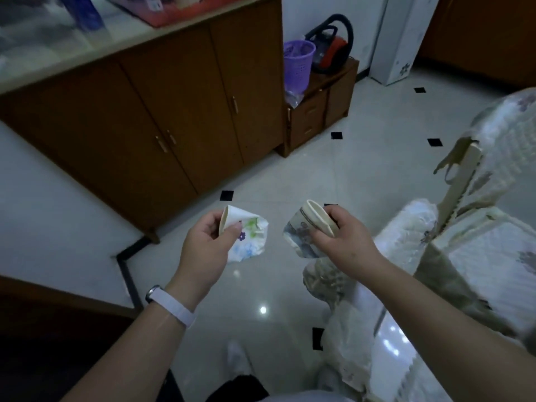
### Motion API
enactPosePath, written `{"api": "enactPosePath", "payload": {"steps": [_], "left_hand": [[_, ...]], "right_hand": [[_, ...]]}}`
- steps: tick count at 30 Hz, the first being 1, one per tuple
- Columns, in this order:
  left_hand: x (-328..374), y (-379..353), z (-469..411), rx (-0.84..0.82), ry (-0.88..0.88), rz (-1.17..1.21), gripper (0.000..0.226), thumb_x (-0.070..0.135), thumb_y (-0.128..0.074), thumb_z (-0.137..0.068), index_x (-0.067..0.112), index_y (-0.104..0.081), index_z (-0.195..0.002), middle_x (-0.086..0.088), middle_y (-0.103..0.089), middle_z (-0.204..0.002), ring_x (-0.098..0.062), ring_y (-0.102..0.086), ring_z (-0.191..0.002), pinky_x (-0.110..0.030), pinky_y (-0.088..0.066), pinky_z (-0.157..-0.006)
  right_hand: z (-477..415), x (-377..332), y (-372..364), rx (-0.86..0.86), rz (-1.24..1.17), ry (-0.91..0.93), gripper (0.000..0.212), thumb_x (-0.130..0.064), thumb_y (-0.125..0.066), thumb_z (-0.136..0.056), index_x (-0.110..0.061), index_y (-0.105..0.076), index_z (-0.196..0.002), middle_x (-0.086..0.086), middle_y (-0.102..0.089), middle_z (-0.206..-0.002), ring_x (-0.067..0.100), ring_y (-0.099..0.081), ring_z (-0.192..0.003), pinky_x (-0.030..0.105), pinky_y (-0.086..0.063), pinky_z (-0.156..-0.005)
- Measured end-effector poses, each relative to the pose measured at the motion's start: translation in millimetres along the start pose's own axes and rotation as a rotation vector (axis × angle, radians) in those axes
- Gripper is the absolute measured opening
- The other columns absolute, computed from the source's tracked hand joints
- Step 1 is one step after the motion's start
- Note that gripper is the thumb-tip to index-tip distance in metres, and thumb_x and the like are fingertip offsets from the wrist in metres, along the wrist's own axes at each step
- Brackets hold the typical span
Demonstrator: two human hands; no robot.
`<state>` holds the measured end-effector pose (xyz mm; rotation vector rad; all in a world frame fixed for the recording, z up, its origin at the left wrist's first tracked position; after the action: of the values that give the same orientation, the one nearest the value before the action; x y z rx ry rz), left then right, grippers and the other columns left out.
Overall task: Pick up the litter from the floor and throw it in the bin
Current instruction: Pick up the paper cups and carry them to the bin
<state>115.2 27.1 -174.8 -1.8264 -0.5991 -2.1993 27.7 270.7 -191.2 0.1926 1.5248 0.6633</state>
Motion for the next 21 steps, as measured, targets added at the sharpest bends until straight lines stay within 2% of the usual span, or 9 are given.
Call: {"api": "enactPosePath", "payload": {"steps": [2, 7, 12, 15, 19, 21], "left_hand": [[-10, 14, -28, -0.011, 0.012, 0.012, 0.013, 0.009, -0.062, -0.095, 0.02, -0.067, -0.101, 0.001, -0.075, -0.093, -0.021, -0.073, -0.088, -0.038, -0.061, -0.075], [-28, 54, -116, -0.062, 0.013, 0.026, 0.013, 0.009, -0.064, -0.093, 0.021, -0.069, -0.097, -0.001, -0.075, -0.09, -0.023, -0.071, -0.087, -0.045, -0.058, -0.078], [-19, 102, -206, -0.1, -0.017, 0.086, 0.013, 0.01, -0.066, -0.092, 0.022, -0.069, -0.095, 0.006, -0.075, -0.084, -0.013, -0.07, -0.078, -0.037, -0.056, -0.071], [-9, 116, -249, -0.116, -0.031, 0.123, 0.013, 0.007, -0.065, -0.092, 0.02, -0.068, -0.092, 0.009, -0.073, -0.079, -0.008, -0.067, -0.072, -0.035, -0.054, -0.069], [-1, 112, -285, -0.171, -0.036, 0.16, 0.014, 0.006, -0.064, -0.092, 0.02, -0.068, -0.093, 0.008, -0.074, -0.081, -0.011, -0.068, -0.075, -0.035, -0.055, -0.07], [0, 107, -299, -0.205, -0.03, 0.165, 0.015, 0.007, -0.064, -0.092, 0.02, -0.068, -0.096, 0.006, -0.075, -0.085, -0.012, -0.069, -0.078, -0.034, -0.055, -0.071]], "right_hand": [[-23, -3, -19, 0.009, 0.012, -0.015, 0.014, -0.021, -0.066, -0.085, -0.03, -0.058, -0.092, -0.009, -0.064, -0.082, 0.004, -0.058, -0.072, 0.014, -0.041, -0.053], [-85, -26, -70, 0.059, 0.055, -0.068, 0.017, -0.022, -0.066, -0.084, -0.034, -0.056, -0.088, -0.01, -0.064, -0.078, 0.003, -0.057, -0.067, 0.015, -0.041, -0.052], [-141, -68, -108, 0.121, 0.088, -0.106, 0.02, -0.022, -0.068, -0.084, -0.039, -0.056, -0.085, -0.011, -0.064, -0.079, 0.003, -0.059, -0.07, 0.017, -0.043, -0.054], [-167, -93, -116, 0.173, 0.098, -0.096, 0.024, -0.018, -0.068, -0.083, -0.038, -0.056, -0.085, -0.01, -0.065, -0.08, 0.003, -0.059, -0.072, 0.02, -0.045, -0.059], [-190, -97, -109, 0.244, 0.115, -0.131, 0.023, -0.016, -0.067, -0.084, -0.036, -0.056, -0.085, -0.011, -0.064, -0.079, 0.004, -0.059, -0.071, 0.026, -0.047, -0.061], [-202, -89, -105, 0.273, 0.11, -0.168, 0.019, -0.017, -0.068, -0.084, -0.032, -0.057, -0.087, -0.009, -0.063, -0.079, 0.012, -0.06, -0.073, 0.029, -0.046, -0.062]]}}
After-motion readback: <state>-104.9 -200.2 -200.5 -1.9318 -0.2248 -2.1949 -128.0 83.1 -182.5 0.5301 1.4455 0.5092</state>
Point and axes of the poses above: each hand's wrist, its own z-axis away from the middle knuckle, its own y-axis out of the back of the hand, x = y × z, the point moved 10 cm from there along -z, towards the middle knuckle
